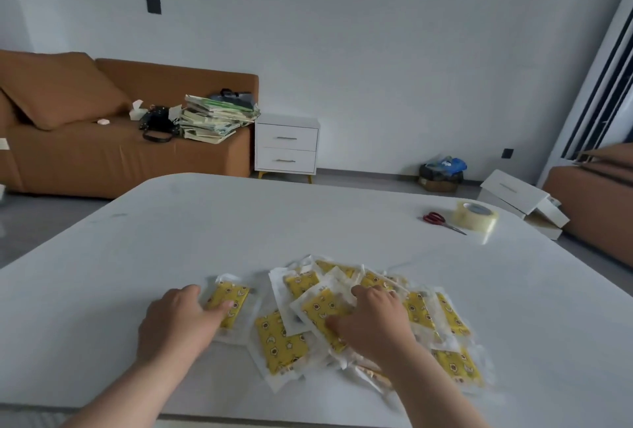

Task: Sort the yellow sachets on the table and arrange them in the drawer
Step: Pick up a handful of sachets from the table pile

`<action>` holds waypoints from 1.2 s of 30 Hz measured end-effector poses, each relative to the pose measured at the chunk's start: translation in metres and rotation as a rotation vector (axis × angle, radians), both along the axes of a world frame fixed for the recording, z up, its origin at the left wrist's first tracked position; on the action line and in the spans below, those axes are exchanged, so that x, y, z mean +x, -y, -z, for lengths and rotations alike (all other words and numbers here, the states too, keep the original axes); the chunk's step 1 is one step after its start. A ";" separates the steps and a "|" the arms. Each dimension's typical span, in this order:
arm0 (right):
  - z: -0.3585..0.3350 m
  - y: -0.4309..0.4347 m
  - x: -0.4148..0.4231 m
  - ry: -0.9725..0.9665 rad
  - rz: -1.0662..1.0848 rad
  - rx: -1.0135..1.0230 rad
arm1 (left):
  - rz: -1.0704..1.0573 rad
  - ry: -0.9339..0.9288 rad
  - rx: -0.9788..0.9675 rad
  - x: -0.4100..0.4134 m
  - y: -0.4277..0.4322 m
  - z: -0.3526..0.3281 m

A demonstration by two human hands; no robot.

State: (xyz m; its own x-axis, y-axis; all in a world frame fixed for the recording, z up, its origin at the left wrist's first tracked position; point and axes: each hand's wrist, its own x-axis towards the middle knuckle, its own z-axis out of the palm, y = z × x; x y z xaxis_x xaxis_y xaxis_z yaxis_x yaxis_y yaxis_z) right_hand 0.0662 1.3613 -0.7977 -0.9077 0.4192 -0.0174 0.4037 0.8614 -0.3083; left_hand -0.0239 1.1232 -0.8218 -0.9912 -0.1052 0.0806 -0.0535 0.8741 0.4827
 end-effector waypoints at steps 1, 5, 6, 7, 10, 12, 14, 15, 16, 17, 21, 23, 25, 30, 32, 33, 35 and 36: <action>-0.002 0.000 -0.002 0.017 0.013 -0.006 | 0.011 -0.027 -0.023 0.000 -0.001 0.000; -0.006 0.001 -0.003 0.048 0.050 -0.009 | 0.045 -0.034 -0.090 0.002 -0.006 0.001; -0.007 0.000 -0.003 0.055 0.065 -0.010 | 0.044 -0.016 -0.102 0.002 -0.008 0.000; -0.007 -0.002 -0.002 0.061 0.080 -0.016 | 0.038 0.005 -0.109 0.002 -0.009 -0.003; -0.011 -0.009 0.002 0.067 0.130 -0.127 | 0.000 0.107 -0.100 -0.003 -0.011 -0.008; -0.016 -0.013 0.006 0.053 0.163 -0.205 | -0.040 0.200 -0.035 -0.007 -0.009 -0.009; -0.021 -0.016 0.009 0.060 0.168 -0.255 | -0.046 0.263 0.059 -0.008 -0.007 -0.010; -0.022 -0.017 0.010 0.064 0.165 -0.290 | -0.037 0.274 0.104 -0.008 -0.006 -0.011; -0.024 -0.019 0.010 0.048 0.169 -0.346 | -0.025 0.278 0.146 -0.008 -0.004 -0.011; -0.025 -0.022 0.011 0.016 0.183 -0.417 | -0.016 0.275 0.178 -0.008 -0.003 -0.011; -0.031 -0.033 0.013 -0.145 0.256 -0.630 | -0.053 0.219 0.378 -0.014 0.007 -0.008; -0.033 -0.036 0.012 -0.213 0.281 -0.697 | -0.099 0.219 0.550 -0.016 0.009 -0.009; -0.034 -0.038 0.011 -0.279 0.278 -0.748 | -0.157 0.226 0.713 -0.018 0.009 -0.012; -0.036 -0.040 0.009 -0.403 0.301 -0.852 | -0.191 0.263 0.968 -0.013 -0.003 -0.027; -0.038 -0.039 0.009 -0.443 0.324 -0.889 | -0.161 0.303 0.992 -0.009 -0.012 -0.028; -0.039 -0.039 0.010 -0.464 0.330 -0.903 | -0.146 0.324 0.996 -0.006 -0.016 -0.028; -0.041 -0.039 0.010 -0.501 0.325 -0.925 | -0.121 0.354 1.012 -0.002 -0.026 -0.029; -0.041 -0.039 0.010 -0.522 0.324 -0.938 | -0.105 0.365 1.020 0.001 -0.032 -0.029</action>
